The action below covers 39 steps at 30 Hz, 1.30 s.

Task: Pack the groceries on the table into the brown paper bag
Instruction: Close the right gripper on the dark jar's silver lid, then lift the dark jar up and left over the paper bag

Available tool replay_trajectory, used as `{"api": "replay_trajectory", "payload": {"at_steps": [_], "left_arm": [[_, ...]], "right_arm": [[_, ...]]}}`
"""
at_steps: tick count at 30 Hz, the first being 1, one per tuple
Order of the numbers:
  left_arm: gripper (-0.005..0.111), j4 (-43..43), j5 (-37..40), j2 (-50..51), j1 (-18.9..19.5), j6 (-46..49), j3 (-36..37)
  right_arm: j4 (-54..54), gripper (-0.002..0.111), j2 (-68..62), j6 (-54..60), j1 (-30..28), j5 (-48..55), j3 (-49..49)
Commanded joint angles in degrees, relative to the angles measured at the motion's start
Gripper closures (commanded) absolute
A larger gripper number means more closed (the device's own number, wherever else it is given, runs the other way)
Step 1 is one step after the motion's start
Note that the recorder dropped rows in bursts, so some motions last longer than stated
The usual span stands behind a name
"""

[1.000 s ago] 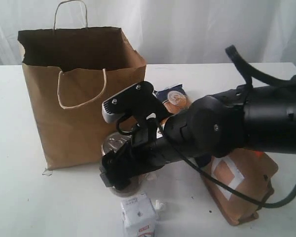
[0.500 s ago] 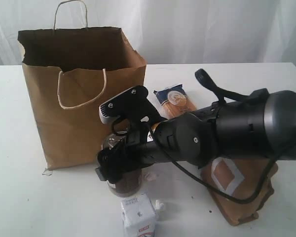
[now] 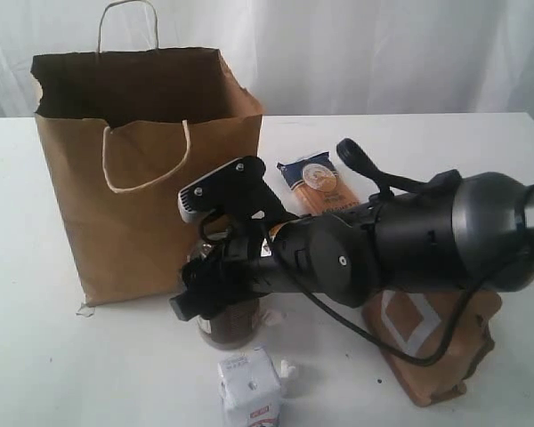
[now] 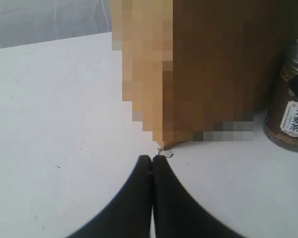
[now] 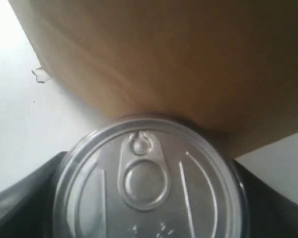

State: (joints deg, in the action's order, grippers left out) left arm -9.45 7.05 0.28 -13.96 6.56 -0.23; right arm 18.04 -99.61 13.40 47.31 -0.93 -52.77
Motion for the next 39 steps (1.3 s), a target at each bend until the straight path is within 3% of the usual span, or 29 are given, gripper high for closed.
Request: {"api": "replay_trajectory", "payload": {"at_steps": [1,6,24,28,39], "left_arm": [[0.107,-0.28,0.11,-0.28,0.30,-0.33,0.23],[0.107,-0.28,0.11,-0.28,0.30,-0.33,0.23],[0.107,-0.28,0.11,-0.28,0.30,-0.33,0.23],[0.107,-0.28,0.11,-0.28,0.30,-0.33,0.23],[0.107,-0.28,0.11,-0.28,0.30,-0.33,0.23]], "right_arm": [[0.32,0.066,0.06,-0.67,0.02,0.40,-0.11],[0.32,0.108,1.41,-0.80,0.16,2.41,0.22],[-0.15,0.108,25.42,-1.59,0.26,15.66,4.55],[-4.28,0.108,31.79,-1.46,0.26,16.37,5.46],[-7.63,0.108,39.89,4.83,0.14,13.61,-5.16]]}}
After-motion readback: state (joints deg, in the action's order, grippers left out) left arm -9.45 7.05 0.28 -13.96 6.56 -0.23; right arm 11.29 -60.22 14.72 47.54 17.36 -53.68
